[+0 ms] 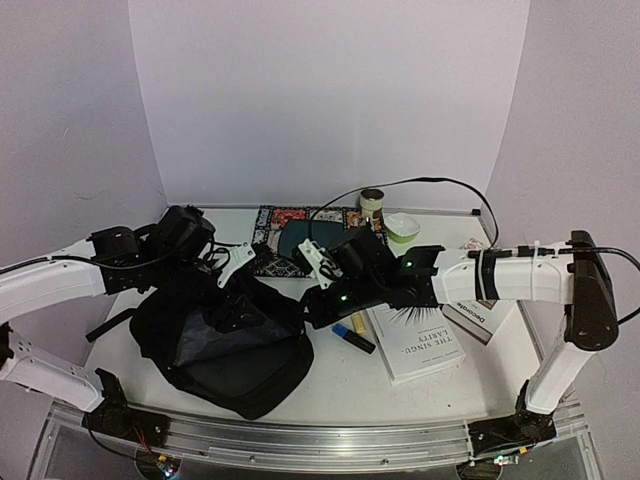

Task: Pack the student bag
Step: Place the largest pocket of the bag in the student bag, then hold the largest pocket of the student bag.

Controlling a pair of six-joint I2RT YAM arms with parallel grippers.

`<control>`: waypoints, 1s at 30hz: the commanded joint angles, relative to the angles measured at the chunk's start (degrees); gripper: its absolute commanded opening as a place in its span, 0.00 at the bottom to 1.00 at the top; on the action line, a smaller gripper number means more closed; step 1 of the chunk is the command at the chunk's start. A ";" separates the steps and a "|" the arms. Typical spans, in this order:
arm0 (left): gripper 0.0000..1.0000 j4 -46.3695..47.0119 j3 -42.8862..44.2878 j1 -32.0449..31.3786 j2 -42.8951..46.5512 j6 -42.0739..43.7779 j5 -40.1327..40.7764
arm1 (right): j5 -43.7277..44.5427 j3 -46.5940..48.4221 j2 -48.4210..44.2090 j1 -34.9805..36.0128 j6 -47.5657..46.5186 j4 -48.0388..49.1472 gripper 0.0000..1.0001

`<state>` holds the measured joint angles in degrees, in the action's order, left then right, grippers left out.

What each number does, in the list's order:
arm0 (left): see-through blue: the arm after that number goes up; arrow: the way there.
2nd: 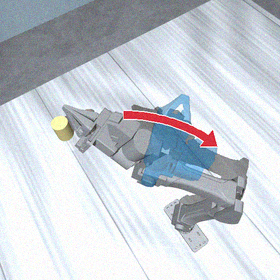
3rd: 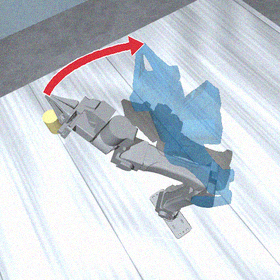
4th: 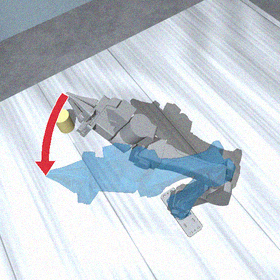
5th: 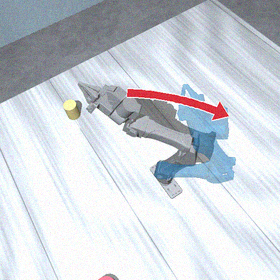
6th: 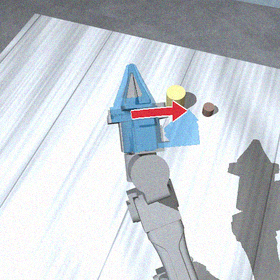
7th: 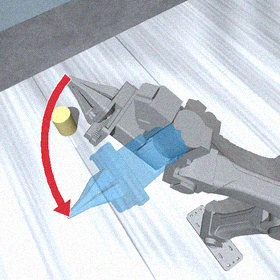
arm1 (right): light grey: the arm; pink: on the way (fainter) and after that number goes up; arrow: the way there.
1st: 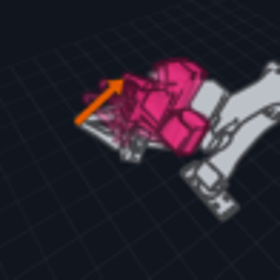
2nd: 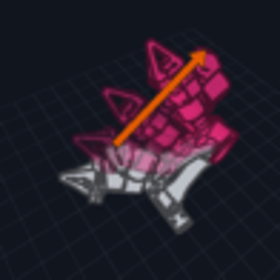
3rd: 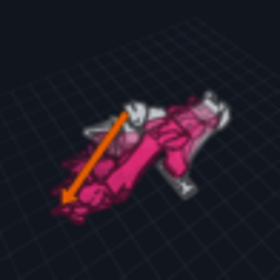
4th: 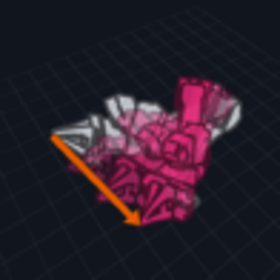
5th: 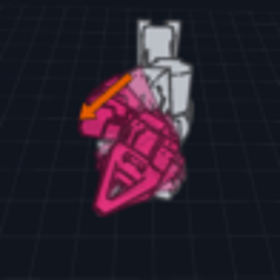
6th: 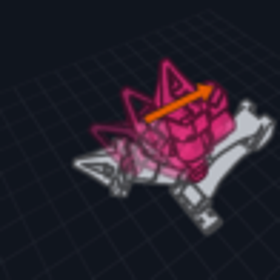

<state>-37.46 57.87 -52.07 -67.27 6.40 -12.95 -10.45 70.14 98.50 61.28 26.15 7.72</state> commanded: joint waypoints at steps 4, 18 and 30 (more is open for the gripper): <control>0.71 7.06 3.26 -0.63 -3.72 -2.74 -8.18 | 4.13 -0.81 -1.57 -0.14 1.88 2.37 0.00; 0.67 6.99 3.50 -0.84 -8.92 6.49 -4.97 | 3.57 -0.38 -1.12 -0.60 1.77 2.30 0.00; 0.54 6.96 0.94 -1.18 -10.49 6.20 -7.41 | 3.47 -0.12 -1.38 -2.57 1.85 2.30 0.00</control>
<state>-31.88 58.83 -52.84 -77.34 11.96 -19.36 -7.64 69.47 98.50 59.69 27.86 8.58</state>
